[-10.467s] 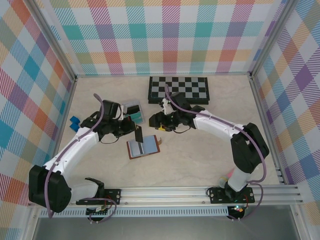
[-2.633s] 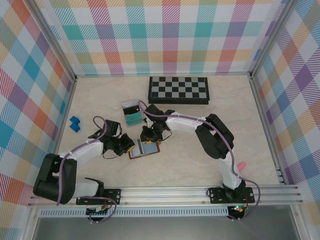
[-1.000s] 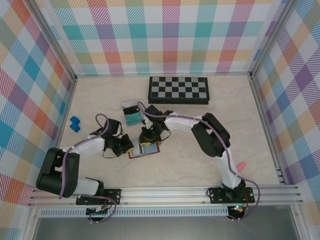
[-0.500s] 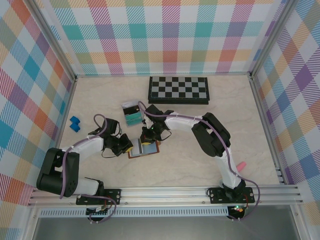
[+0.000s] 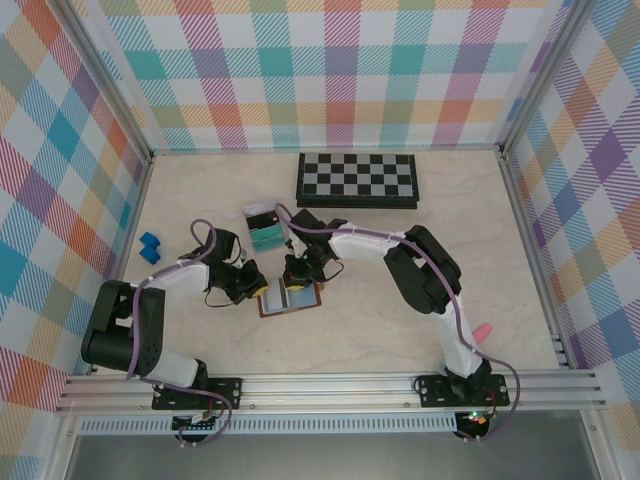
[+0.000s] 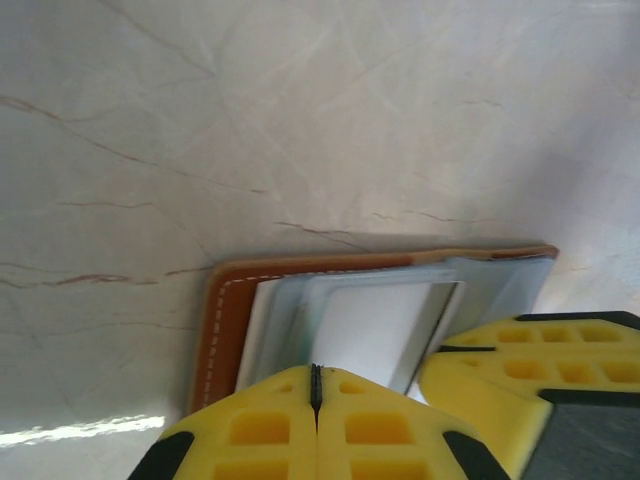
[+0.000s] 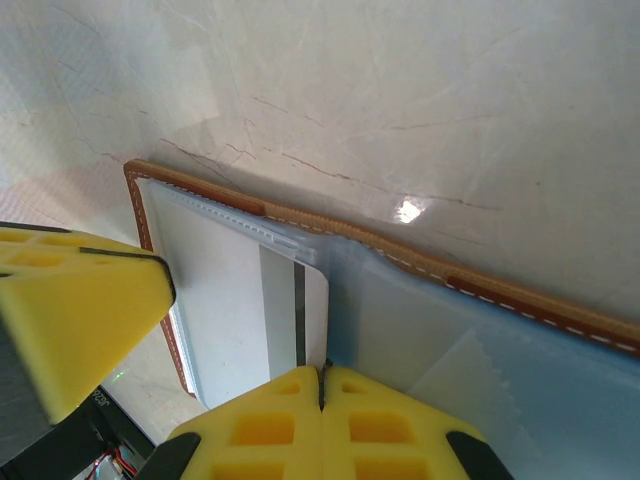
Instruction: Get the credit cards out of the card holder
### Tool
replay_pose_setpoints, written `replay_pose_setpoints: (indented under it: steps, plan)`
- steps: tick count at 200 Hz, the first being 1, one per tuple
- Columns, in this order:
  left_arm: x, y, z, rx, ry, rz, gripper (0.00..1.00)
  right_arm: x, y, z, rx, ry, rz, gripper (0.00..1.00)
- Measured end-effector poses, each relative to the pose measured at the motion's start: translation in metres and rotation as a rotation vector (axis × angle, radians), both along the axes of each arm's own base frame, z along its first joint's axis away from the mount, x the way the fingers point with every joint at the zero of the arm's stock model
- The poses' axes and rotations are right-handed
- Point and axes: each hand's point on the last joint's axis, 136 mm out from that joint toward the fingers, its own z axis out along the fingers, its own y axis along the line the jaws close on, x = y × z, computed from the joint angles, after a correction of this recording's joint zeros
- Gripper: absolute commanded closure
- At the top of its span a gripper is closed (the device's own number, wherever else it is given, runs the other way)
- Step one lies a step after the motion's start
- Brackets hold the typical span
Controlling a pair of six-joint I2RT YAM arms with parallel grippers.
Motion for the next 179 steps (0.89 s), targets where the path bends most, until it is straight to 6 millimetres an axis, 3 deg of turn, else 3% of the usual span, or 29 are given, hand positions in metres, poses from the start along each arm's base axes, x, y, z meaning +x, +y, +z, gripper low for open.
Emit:
replay_pose_setpoints:
  steps: [87,139,179]
  plan:
    - [0.000,0.001,-0.004,0.020,0.002,-0.031,1.00,0.006,-0.005,0.008,-0.034,-0.049,-0.009,0.98]
    - [0.000,0.001,-0.005,0.017,0.003,-0.032,1.00,0.005,-0.005,0.010,-0.032,-0.047,-0.006,0.79]
    - [0.000,0.000,-0.005,0.014,0.003,-0.033,1.00,0.002,-0.004,0.009,-0.023,-0.029,0.001,0.74]
